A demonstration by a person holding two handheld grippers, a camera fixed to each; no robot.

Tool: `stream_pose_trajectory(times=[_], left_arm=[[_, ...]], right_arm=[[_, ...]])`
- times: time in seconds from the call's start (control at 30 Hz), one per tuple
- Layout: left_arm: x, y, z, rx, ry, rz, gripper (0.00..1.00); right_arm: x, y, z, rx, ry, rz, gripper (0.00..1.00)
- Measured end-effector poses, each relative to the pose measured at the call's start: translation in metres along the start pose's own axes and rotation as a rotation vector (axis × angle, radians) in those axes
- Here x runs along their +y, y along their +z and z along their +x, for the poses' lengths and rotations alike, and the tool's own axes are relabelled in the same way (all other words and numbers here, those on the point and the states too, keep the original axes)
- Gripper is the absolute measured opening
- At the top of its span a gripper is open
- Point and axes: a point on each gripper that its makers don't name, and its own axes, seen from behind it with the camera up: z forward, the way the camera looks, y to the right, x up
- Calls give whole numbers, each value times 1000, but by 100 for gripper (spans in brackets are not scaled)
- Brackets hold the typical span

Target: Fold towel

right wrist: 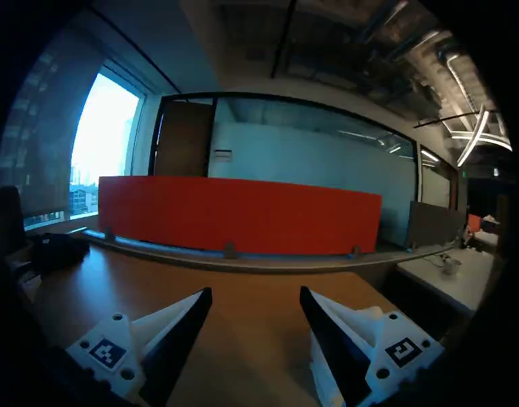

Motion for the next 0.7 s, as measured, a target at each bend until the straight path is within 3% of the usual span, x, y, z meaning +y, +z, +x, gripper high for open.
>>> stream_pose_trajectory(times=[0.7], left_arm=[[-7, 4, -11, -26, -24, 22, 96]], right_arm=[[1, -1, -5, -7, -1, 1, 100]])
